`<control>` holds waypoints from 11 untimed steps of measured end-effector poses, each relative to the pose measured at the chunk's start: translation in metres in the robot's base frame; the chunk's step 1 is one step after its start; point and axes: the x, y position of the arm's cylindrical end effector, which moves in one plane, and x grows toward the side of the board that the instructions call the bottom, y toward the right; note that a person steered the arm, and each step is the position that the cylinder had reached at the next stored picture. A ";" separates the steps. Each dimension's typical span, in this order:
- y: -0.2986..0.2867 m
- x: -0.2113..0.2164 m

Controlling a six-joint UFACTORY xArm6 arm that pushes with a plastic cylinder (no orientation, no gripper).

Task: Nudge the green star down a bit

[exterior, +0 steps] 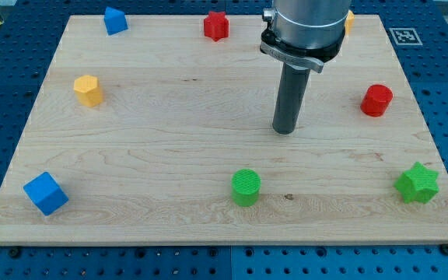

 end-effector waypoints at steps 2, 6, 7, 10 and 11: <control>0.000 0.000; 0.033 0.000; 0.041 0.000; 0.111 0.004; 0.125 0.005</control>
